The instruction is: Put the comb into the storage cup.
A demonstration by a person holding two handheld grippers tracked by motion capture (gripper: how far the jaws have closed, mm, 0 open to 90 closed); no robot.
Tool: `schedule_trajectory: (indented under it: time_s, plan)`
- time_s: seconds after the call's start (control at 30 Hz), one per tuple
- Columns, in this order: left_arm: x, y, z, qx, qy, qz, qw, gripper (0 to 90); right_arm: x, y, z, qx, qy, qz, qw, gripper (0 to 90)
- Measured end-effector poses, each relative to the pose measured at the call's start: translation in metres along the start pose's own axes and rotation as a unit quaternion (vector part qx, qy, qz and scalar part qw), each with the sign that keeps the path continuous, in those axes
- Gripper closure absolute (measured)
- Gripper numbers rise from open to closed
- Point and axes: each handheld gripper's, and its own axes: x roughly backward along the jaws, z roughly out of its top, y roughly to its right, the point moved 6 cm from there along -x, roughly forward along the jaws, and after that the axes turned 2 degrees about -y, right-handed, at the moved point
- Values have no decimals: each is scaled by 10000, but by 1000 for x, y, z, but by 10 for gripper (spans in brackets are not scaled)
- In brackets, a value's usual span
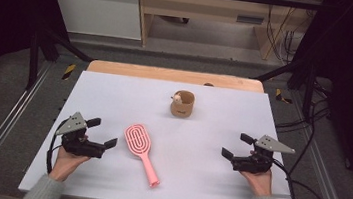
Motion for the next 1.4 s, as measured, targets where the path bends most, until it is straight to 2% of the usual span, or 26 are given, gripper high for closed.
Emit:
schedule_trajectory:
  time_s: [0.2,0.53,0.83,1.27,1.4]
  plan:
    - [-1,7,5,11,21,-59,10000,0,1,0,0,1,2,-7,10000,3]
    - [-6,24,15,-82,-46,-147,9998,0,0,0,0,16,3,2,10000,3]
    - [-12,31,22,-109,-80,-216,9997,0,0,0,0,14,23,-4,10000,3]
    - [-37,53,23,-301,-397,-428,9978,0,1,0,1,14,27,-5,10000,3]
    - [-44,58,22,-274,-466,-469,9974,6,1,0,1,11,23,-10,10000,3]
